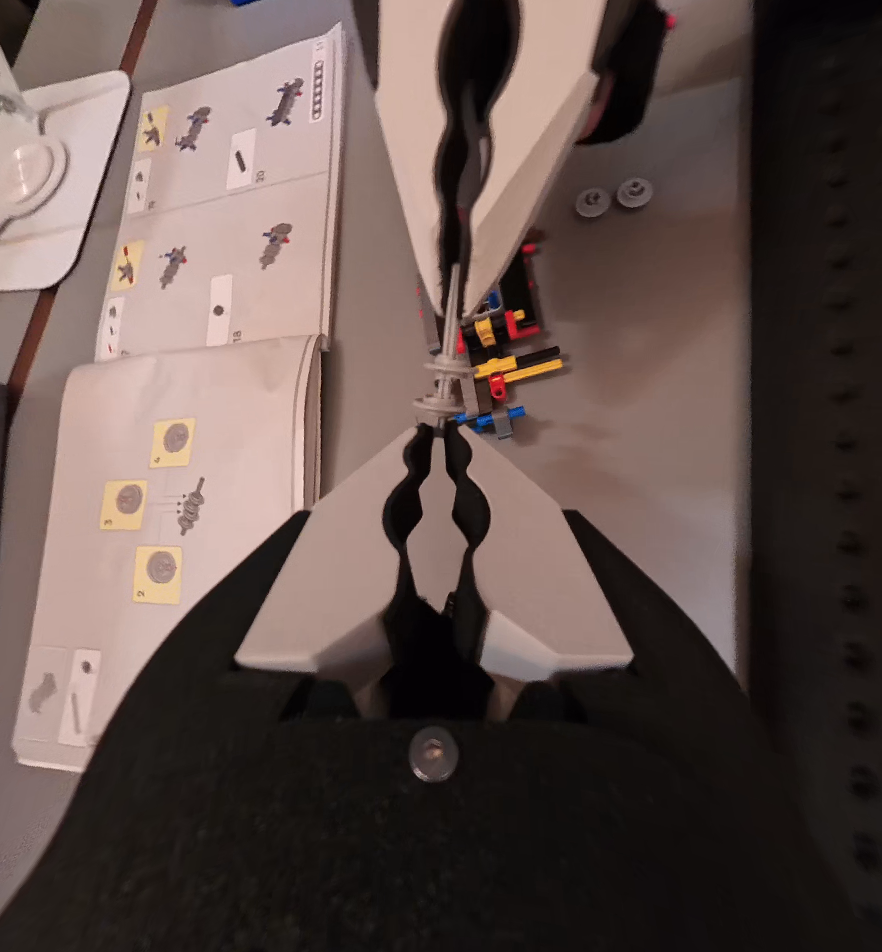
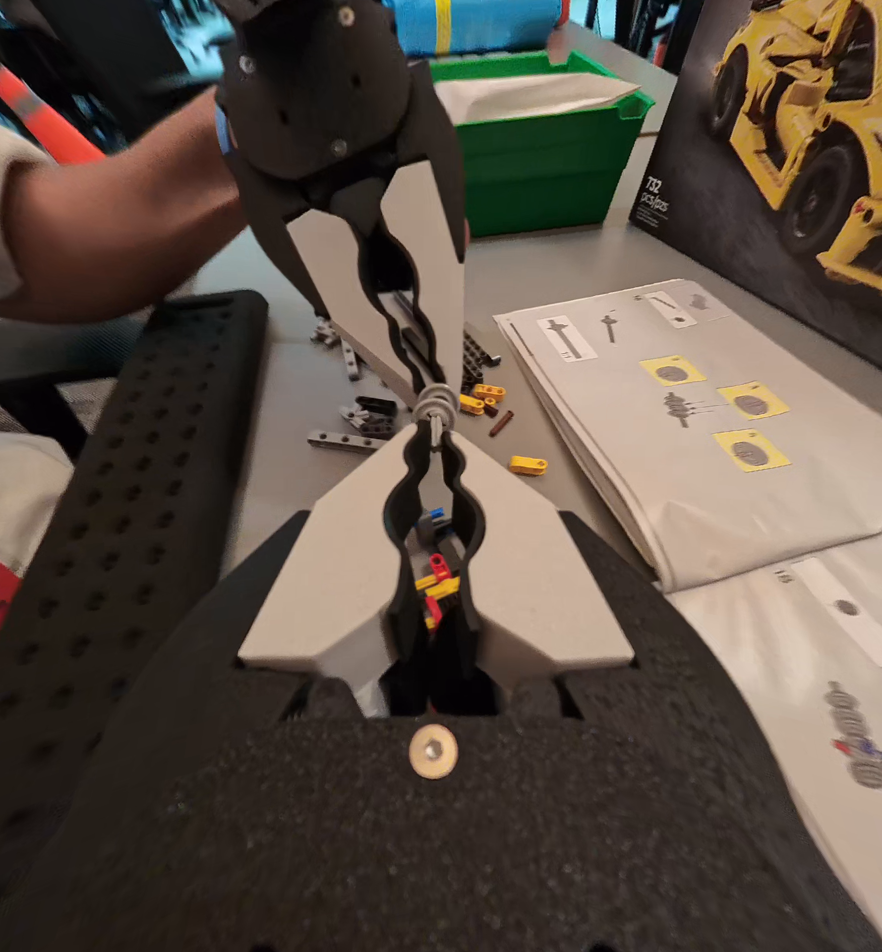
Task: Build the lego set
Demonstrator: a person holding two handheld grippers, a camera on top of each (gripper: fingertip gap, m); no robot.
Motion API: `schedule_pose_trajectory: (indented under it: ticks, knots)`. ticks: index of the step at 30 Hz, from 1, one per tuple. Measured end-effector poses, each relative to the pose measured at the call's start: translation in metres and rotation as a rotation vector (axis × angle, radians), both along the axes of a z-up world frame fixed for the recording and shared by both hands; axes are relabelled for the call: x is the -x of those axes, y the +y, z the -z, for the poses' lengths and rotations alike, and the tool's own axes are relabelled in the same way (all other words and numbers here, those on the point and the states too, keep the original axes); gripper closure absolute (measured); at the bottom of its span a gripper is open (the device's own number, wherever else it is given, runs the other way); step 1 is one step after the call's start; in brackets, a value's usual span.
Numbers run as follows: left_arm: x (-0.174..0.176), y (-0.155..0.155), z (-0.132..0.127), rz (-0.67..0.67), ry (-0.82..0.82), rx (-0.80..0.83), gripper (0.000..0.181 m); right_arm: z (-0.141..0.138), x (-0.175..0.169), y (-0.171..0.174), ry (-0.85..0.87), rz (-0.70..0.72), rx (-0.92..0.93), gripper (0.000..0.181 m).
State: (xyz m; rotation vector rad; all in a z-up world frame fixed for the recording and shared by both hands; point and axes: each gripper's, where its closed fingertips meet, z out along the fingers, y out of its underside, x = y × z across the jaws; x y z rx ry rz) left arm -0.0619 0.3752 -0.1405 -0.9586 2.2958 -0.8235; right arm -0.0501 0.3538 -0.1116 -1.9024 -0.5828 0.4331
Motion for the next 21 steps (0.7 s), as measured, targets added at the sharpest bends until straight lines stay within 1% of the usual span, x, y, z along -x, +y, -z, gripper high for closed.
schedule_pose_trajectory:
  ticks: [2,4,6,8,11,15,19,21]
  knots:
    - [-0.003,0.007,0.001,-0.043,-0.001,0.053,0.173,-0.004,-0.001,0.006,-0.068,0.021,0.013,0.179]
    - [-0.008,0.018,0.000,-0.098,-0.041,0.095,0.168,-0.009,-0.010,0.016,-0.142,0.091,0.017,0.179]
    - [-0.016,0.035,-0.003,-0.189,-0.103,0.126,0.166,-0.011,-0.021,0.025,-0.239,0.169,0.018,0.179]
    - [-0.021,0.046,-0.007,-0.272,-0.145,0.190,0.166,-0.007,-0.031,0.030,-0.337,0.233,0.037,0.179]
    - [-0.024,0.053,-0.011,-0.366,-0.168,0.276,0.168,-0.008,-0.041,0.035,-0.385,0.313,0.038,0.179]
    - [-0.030,0.067,-0.005,-0.539,-0.183,0.279,0.169,-0.007,-0.053,0.035,-0.435,0.387,0.035,0.178]
    - [-0.039,0.065,-0.004,-0.600,-0.200,0.362,0.168,-0.008,-0.060,0.033,-0.486,0.414,0.019,0.179]
    - [-0.042,0.065,-0.005,-0.607,-0.211,0.393,0.165,-0.008,-0.060,0.032,-0.462,0.413,0.010,0.178]
